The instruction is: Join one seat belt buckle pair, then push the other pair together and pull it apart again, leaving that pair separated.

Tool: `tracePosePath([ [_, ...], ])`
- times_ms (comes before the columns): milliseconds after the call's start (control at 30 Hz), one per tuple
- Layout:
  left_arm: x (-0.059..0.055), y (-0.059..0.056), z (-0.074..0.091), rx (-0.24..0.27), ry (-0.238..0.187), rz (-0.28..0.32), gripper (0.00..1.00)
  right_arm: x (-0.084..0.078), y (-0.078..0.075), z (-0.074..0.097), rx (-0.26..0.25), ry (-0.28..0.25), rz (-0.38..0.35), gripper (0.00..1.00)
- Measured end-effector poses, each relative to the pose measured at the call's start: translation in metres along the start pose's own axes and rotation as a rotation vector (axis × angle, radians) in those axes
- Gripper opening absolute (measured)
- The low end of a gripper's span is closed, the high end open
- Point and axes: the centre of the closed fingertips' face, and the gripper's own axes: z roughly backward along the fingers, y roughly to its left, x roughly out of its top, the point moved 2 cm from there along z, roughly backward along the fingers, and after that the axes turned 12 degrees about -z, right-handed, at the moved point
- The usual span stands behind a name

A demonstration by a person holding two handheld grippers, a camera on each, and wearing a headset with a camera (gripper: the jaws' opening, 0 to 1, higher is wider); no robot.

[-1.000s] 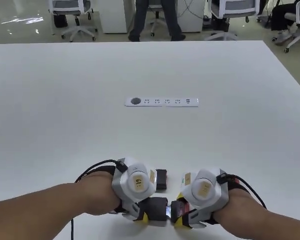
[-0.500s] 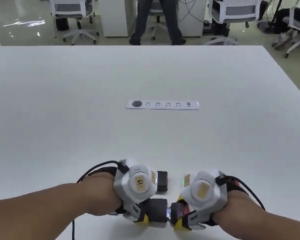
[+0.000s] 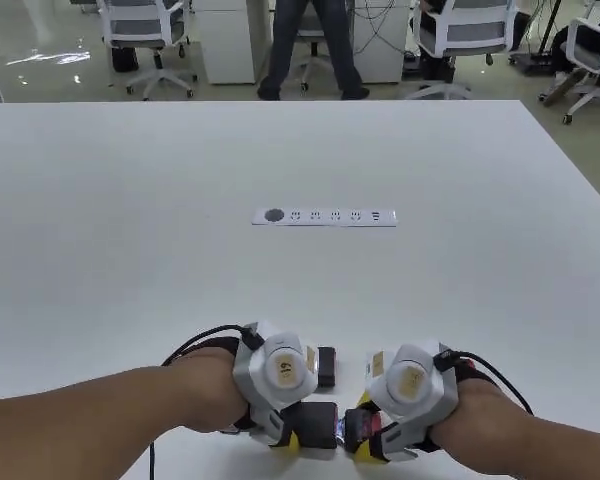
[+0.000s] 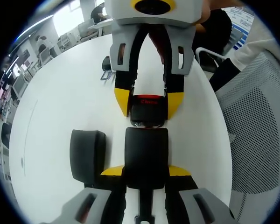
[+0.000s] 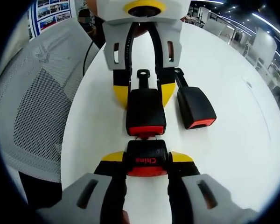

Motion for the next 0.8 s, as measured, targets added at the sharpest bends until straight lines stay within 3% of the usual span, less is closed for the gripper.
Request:
tracePosePath([
  [300,-0.0004,0.0007,0.0003,-0.001,0.004,0.013,0.32,0.0001,-0.0002,0.0001,-0.003,-0.001,-0.012,0.32],
  [433,0.0019,0.0011,-0.0009,-0.012,0.034,0.008,0.32,-0.0011,-0.0004,0.0002,-0.008,0.002,-0.015,0.32],
  [667,0.002,-0.0007,0.0009,-0.01,0.027,0.017,0.32,-0.0025,0.0001,-0.0002,-0.003,-0.007,-0.024,0.32],
  [800,0.0017,0.0011,0.0005,-0.016,0.051,0.02,0.33,-0.0026,0.0004,0.0,-0.01,-0.006,-0.024,0.33],
])
